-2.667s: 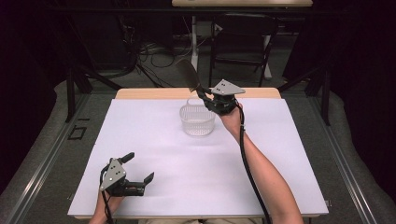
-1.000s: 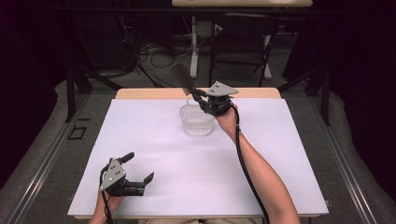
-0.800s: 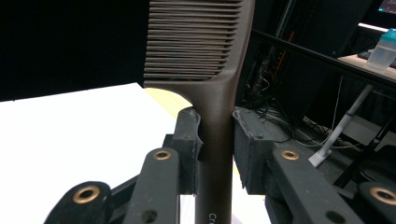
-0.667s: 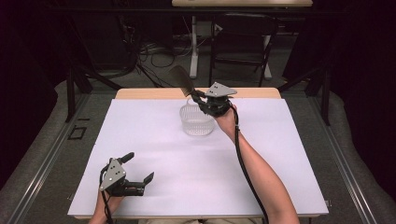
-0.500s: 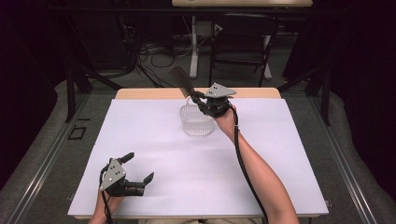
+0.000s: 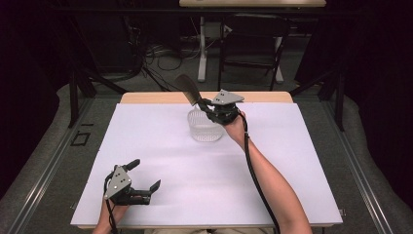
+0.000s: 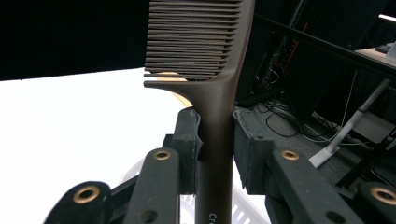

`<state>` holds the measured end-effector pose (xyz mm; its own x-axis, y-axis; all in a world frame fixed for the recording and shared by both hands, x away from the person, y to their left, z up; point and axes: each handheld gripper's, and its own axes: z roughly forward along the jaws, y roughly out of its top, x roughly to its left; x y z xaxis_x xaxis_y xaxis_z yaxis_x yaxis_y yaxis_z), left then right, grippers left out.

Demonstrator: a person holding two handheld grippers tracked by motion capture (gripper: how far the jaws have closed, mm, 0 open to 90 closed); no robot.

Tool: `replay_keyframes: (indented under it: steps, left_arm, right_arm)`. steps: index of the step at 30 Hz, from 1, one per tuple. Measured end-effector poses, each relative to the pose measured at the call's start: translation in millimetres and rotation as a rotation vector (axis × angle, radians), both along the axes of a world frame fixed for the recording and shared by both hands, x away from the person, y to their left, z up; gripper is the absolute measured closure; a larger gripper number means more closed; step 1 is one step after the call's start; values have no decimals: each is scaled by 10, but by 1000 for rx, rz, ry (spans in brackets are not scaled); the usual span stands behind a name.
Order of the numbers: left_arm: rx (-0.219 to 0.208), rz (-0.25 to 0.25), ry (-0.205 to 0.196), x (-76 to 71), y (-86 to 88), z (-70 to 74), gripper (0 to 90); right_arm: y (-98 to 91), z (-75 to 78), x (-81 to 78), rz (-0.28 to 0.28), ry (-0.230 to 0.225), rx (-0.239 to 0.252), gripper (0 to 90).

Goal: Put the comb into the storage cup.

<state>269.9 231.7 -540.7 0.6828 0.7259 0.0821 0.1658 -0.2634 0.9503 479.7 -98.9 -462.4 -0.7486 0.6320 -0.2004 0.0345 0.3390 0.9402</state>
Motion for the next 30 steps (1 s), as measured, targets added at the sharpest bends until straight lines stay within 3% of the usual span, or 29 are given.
replay_keyframes:
  steps: [30]
  left_arm:
    - [1, 0, -2, -2, 6, 1, 8]
  right_arm:
    - [2, -111, 11, 27, 28, -50, 724]
